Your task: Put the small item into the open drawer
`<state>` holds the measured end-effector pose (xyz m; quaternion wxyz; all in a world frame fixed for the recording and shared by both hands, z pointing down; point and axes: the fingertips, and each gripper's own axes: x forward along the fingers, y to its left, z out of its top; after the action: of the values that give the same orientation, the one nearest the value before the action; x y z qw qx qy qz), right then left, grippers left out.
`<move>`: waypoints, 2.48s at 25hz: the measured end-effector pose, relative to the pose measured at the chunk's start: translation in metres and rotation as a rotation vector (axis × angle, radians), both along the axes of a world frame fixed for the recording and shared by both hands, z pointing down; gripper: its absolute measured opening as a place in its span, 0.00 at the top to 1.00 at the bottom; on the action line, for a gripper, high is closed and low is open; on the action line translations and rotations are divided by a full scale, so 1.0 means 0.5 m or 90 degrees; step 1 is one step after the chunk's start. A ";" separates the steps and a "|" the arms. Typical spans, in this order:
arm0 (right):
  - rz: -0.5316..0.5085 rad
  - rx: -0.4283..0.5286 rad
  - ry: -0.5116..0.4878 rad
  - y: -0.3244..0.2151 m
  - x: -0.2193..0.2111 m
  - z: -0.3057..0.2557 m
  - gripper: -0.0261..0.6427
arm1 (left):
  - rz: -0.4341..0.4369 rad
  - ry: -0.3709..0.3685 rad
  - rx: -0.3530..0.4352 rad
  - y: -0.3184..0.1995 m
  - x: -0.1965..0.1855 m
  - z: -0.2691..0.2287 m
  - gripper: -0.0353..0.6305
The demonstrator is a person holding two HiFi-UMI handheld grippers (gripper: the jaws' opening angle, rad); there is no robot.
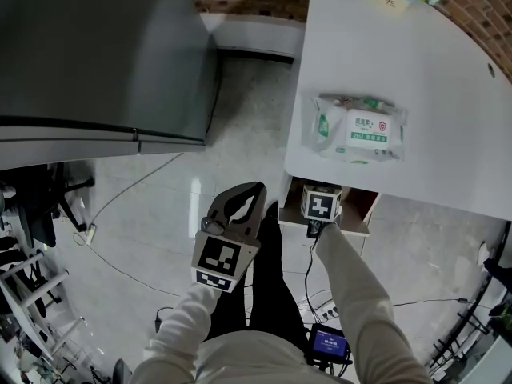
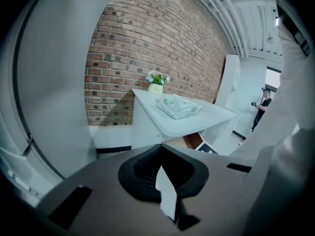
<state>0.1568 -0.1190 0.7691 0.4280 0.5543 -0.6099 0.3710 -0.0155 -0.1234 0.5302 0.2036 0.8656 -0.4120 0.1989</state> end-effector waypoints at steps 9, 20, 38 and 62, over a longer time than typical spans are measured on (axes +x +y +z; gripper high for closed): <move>-0.034 0.001 -0.028 0.013 -0.020 -0.011 0.68 | 0.001 0.002 -0.002 -0.003 -0.001 0.000 0.92; -0.039 0.017 -0.015 0.038 -0.023 -0.063 0.67 | 0.025 0.006 0.005 0.001 0.017 -0.009 0.92; -0.017 0.167 -0.037 0.049 -0.033 -0.259 0.83 | 0.061 0.016 0.026 0.028 0.027 -0.055 0.92; 0.074 0.398 -0.083 0.148 -0.063 -0.597 0.92 | 0.133 0.026 0.074 0.067 0.025 -0.132 0.92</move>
<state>0.1253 -0.0451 0.4705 0.1750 0.6679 -0.6876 0.2246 -0.0031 -0.0900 0.4641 0.1400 0.9179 -0.3264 0.1769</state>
